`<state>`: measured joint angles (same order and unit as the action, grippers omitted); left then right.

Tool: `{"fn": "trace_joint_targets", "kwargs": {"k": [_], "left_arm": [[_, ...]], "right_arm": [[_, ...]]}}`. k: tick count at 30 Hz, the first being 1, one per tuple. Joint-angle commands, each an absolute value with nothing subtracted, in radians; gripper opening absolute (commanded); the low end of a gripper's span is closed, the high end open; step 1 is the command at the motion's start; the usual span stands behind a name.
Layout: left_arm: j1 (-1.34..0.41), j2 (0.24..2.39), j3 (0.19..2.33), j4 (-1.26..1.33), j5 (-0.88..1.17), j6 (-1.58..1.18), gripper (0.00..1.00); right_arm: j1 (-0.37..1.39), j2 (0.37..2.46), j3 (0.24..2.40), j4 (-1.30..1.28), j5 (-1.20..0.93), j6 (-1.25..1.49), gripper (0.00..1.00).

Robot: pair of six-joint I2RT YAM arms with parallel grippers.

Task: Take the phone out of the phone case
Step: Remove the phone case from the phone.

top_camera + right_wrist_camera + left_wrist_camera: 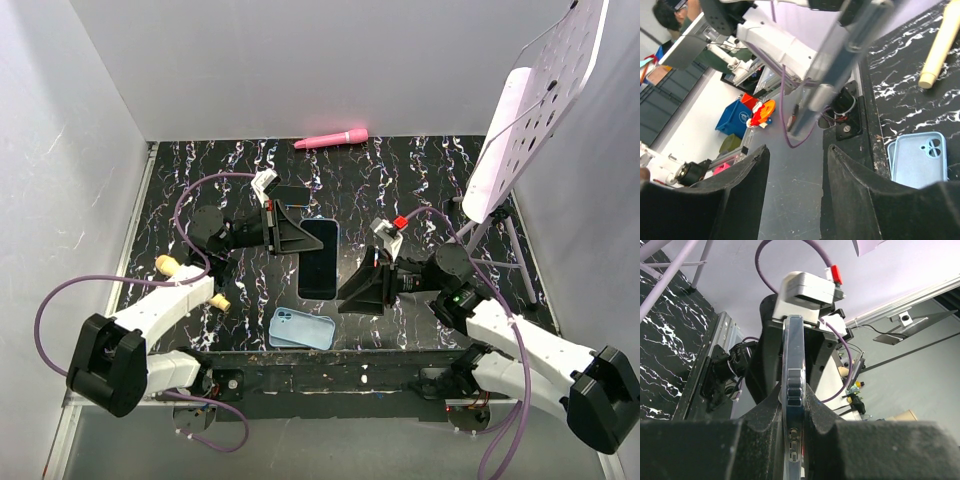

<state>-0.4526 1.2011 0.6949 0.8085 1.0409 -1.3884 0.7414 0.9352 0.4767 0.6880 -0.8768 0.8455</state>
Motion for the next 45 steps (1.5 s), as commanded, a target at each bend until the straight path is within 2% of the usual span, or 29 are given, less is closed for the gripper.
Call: {"fn": "trace_joint_targets", "kwargs": {"k": [1,8,16,19,30,33,37,41,45], "left_arm": [[-0.446,1.204,0.700,0.874,1.014,-1.416,0.00],[-0.446,1.187,0.698,0.865,1.020,-1.416,0.00],[-0.446,1.181,0.690,0.853,1.026,-1.405,0.00],[-0.446,1.187,0.690,0.882,1.029,-1.428,0.00],[-0.460,1.198,0.644,0.998,1.011,-1.561,0.00],[-0.482,1.200,0.630,1.043,0.993,-1.612,0.00],[-0.508,1.169,0.601,1.042,0.924,-1.629,0.00],[-0.526,1.154,0.569,1.075,0.833,-1.663,0.00],[-0.538,1.180,0.563,1.124,0.810,-1.709,0.00]], "right_arm": [[0.744,0.916,0.494,0.819,-0.920,0.874,0.58],[0.744,1.002,0.526,0.906,-0.939,0.914,0.55],[0.742,1.069,0.526,1.042,-0.956,0.994,0.45],[0.744,1.078,0.531,1.010,-0.943,0.974,0.38],[0.744,1.127,0.523,1.020,-0.914,0.841,0.01],[0.744,1.134,0.573,0.803,-0.798,0.734,0.01],[0.752,1.124,0.620,0.510,-0.527,0.562,0.01],[0.753,1.155,0.634,0.397,-0.252,0.460,0.01],[0.755,1.172,0.638,0.356,-0.149,0.456,0.01]]}}
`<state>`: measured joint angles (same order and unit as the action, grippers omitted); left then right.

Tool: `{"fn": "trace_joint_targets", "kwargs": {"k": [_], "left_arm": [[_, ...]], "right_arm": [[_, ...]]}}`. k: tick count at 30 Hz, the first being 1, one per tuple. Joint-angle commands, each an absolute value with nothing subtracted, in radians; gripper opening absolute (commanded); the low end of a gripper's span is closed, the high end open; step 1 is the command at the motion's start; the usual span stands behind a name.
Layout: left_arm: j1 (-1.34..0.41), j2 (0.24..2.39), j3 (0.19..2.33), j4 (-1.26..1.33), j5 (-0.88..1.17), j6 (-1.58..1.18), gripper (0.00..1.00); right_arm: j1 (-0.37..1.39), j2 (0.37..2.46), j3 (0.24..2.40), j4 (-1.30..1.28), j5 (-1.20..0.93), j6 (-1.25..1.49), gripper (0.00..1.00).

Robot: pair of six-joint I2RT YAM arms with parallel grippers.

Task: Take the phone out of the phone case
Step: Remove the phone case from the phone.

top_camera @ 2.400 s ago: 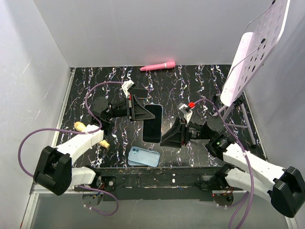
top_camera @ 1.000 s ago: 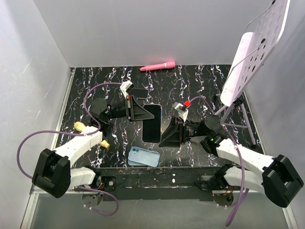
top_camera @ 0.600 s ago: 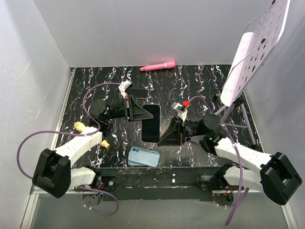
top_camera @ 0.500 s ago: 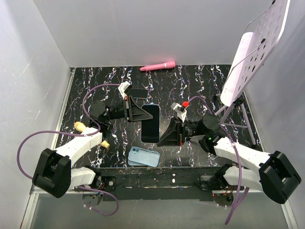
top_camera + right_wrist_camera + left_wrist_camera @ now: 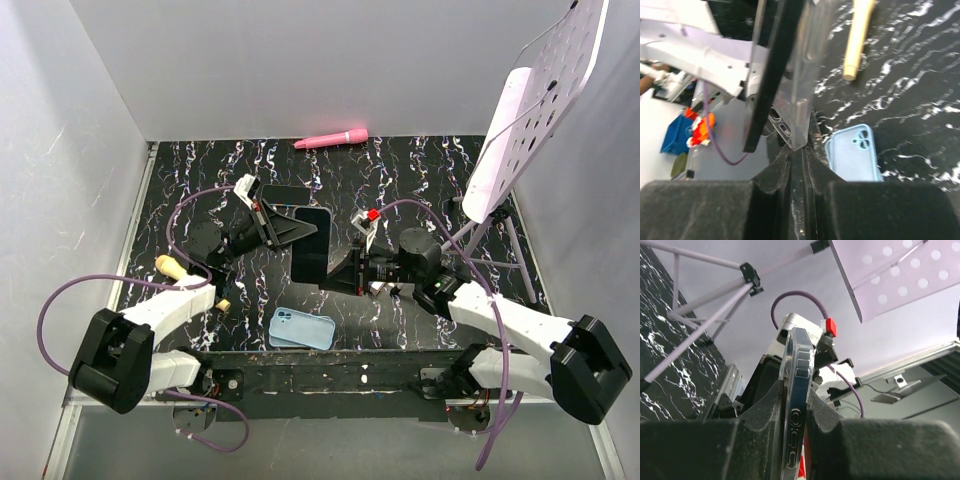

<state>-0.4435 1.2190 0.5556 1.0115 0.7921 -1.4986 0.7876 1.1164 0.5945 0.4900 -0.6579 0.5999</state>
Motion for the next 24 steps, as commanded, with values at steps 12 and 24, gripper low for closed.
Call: {"fn": "trace_joint_targets", "kwargs": {"k": [12,24], "left_arm": [[-0.535,0.924,0.518,0.635,0.407,-1.326,0.00],[-0.534,0.740,0.442,0.514,0.141,-1.235,0.00]], "right_arm": [[0.755,1.029,0.592,0.337,-0.451,0.661,0.23],[0.753,1.026,0.463,0.927,-0.655,1.244,0.40]]}}
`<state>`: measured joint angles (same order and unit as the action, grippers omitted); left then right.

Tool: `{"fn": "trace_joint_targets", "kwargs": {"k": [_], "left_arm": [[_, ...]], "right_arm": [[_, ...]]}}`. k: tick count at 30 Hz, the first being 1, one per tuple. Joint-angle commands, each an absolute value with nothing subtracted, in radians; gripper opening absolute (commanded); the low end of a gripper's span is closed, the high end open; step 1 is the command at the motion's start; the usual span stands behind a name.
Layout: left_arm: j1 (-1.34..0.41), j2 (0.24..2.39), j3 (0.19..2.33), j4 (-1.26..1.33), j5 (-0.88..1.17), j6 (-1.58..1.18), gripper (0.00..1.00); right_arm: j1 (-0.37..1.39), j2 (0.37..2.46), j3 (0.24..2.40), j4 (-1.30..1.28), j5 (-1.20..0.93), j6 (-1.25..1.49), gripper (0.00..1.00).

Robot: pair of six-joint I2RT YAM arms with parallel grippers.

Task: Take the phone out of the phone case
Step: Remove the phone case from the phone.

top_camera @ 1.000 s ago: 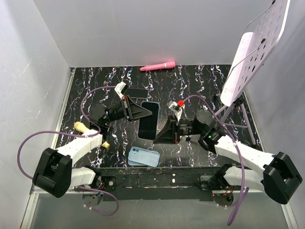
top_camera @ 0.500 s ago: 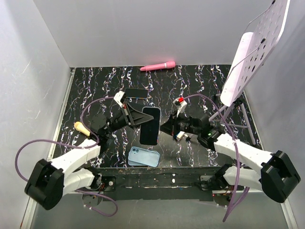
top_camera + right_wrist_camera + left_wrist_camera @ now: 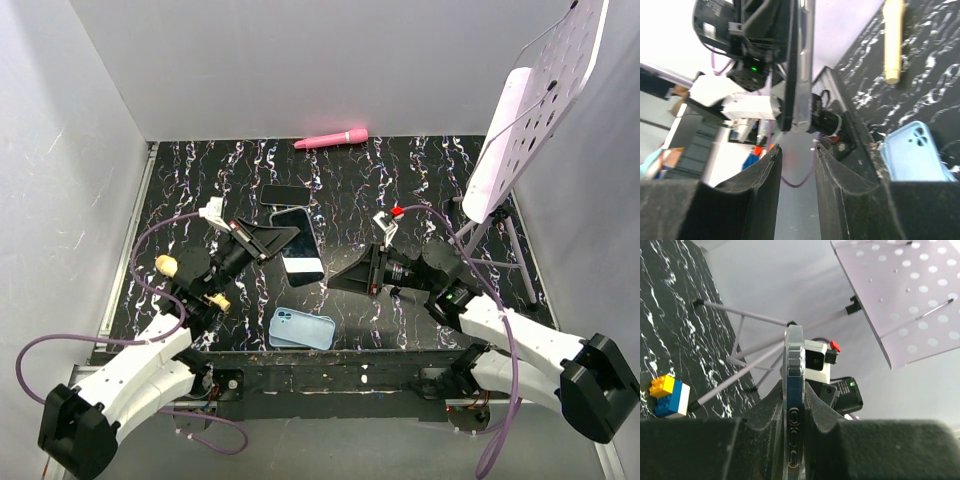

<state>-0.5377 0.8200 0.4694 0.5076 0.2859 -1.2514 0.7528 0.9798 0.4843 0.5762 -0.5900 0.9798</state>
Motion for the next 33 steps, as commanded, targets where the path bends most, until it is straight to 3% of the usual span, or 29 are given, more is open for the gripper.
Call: {"fn": "trace_joint_targets", "kwargs": {"k": [1,7,12,25,29,32,33], "left_arm": [[-0.532,0.729,0.434,0.517,0.127,-1.239,0.00],[-0.534,0.684,0.407,0.485,0.084,-1.273,0.00],[-0.534,0.675,0.365,0.523,0.069,-1.322,0.00],[-0.535,0.727,0.350,0.606,0.104,-1.388,0.00],[-0.537,0.715,0.341,0.600,0.107,-1.385,0.00],[-0.537,0.681,0.341,0.554,0.135,-1.307,0.00],[-0.537,0.663,0.347,0.513,0.150,-1.267,0.00]], "right_arm": [[0.752,1.051,0.459,0.986,-0.657,1.281,0.40],[0.756,1.259,0.483,1.308,-0.650,1.500,0.39],[0.759,1.373,0.517,1.382,-0.657,1.555,0.38],[0.773,1.382,0.574,1.065,-0.568,1.431,0.36],[0.775,1.410,0.623,1.046,-0.571,1.419,0.21],[0.775,1.422,0.644,1.052,-0.612,1.419,0.01],[0.775,1.425,0.643,1.067,-0.633,1.425,0.01]]}}
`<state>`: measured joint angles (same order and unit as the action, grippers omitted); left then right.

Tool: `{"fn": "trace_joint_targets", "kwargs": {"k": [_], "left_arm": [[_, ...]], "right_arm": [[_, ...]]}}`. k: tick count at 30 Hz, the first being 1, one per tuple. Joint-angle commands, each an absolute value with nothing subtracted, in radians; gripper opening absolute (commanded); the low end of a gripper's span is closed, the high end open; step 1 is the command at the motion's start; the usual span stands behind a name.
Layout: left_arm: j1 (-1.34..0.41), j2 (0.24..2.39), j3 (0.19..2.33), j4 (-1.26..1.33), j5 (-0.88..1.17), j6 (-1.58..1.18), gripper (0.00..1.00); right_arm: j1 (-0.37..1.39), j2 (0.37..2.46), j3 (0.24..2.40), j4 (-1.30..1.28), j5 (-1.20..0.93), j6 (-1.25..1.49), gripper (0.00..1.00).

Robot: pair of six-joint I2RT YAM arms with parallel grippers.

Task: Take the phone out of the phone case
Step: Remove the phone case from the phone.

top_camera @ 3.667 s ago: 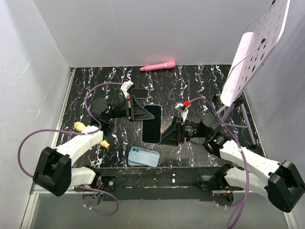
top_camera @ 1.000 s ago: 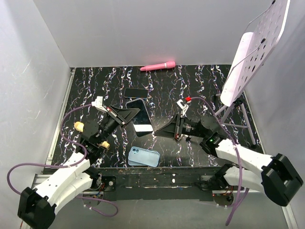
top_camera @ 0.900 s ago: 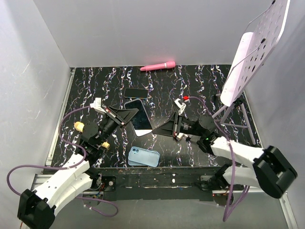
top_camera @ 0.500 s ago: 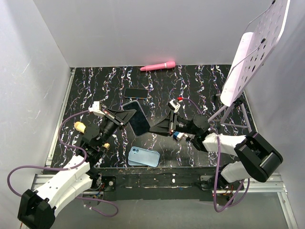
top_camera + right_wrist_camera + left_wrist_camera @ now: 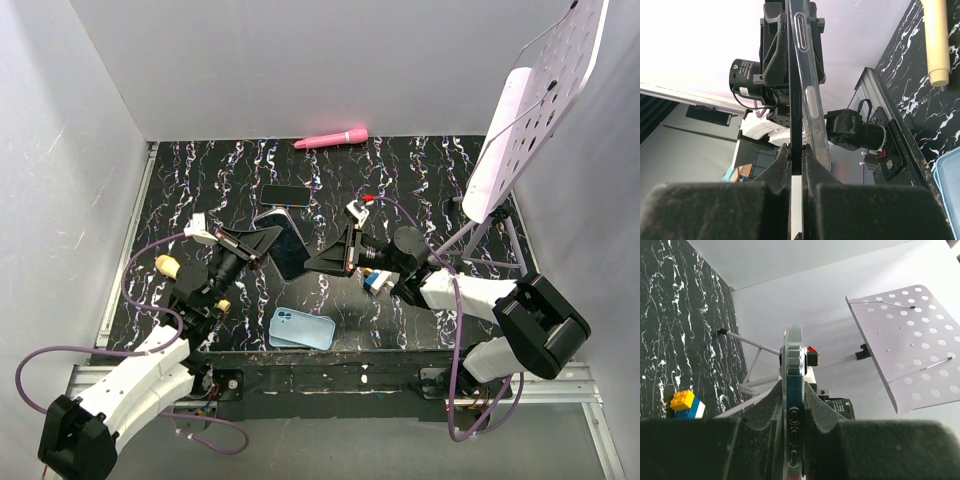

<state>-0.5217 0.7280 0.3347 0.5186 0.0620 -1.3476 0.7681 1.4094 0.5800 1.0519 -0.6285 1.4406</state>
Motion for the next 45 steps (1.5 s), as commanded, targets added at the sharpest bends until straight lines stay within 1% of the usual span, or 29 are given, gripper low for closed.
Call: {"fn": "trace_joint_targets", "kwargs": {"k": [1,2,4,6,11,16,20,23,28,30,32,34,40,45], "left_arm": [[-0.537,0.646,0.353,0.462,0.162,-1.241,0.00],[-0.537,0.635,0.351,0.428,0.175,-1.220,0.04],[-0.535,0.614,0.333,0.428,0.208,-1.200,0.16],[-0.534,0.595,0.308,0.466,0.241,-1.197,0.29],[-0.534,0.571,0.273,0.555,0.334,-1.174,0.54],[-0.532,0.551,0.233,0.675,0.390,-1.178,0.68],[-0.532,0.512,0.186,0.739,0.397,-1.174,0.78],[-0.531,0.500,0.181,0.736,0.406,-1.154,0.76],[-0.525,0.499,0.164,0.814,0.428,-1.155,0.62],[-0.523,0.496,0.161,0.839,0.446,-1.144,0.63],[-0.519,0.489,0.170,0.838,0.481,-1.118,0.68],[-0.515,0.486,0.187,0.813,0.520,-1.086,0.69],[-0.506,0.479,0.229,0.781,0.629,-1.003,0.69],[-0.500,0.482,0.259,0.770,0.748,-0.939,0.71]], "right_arm": [[0.775,1.428,0.643,1.089,-0.641,1.436,0.01],[0.773,1.433,0.641,1.118,-0.658,1.454,0.01],[0.772,1.440,0.641,1.175,-0.696,1.500,0.01],[0.773,1.445,0.640,1.227,-0.718,1.549,0.01],[0.773,1.462,0.632,1.350,-0.727,1.652,0.01],[0.772,1.512,0.635,1.459,-0.721,1.749,0.01],[0.773,1.597,0.634,1.606,-0.707,1.874,0.01],[0.773,1.605,0.632,1.603,-0.715,1.875,0.01],[0.773,1.595,0.635,1.603,-0.716,1.876,0.01],[0.773,1.589,0.641,1.603,-0.718,1.881,0.01],[0.773,1.586,0.643,1.603,-0.721,1.885,0.01],[0.773,1.580,0.644,1.603,-0.719,1.890,0.01],[0.773,1.568,0.647,1.603,-0.724,1.904,0.01],[0.770,1.552,0.650,1.601,-0.733,1.910,0.01]]}}
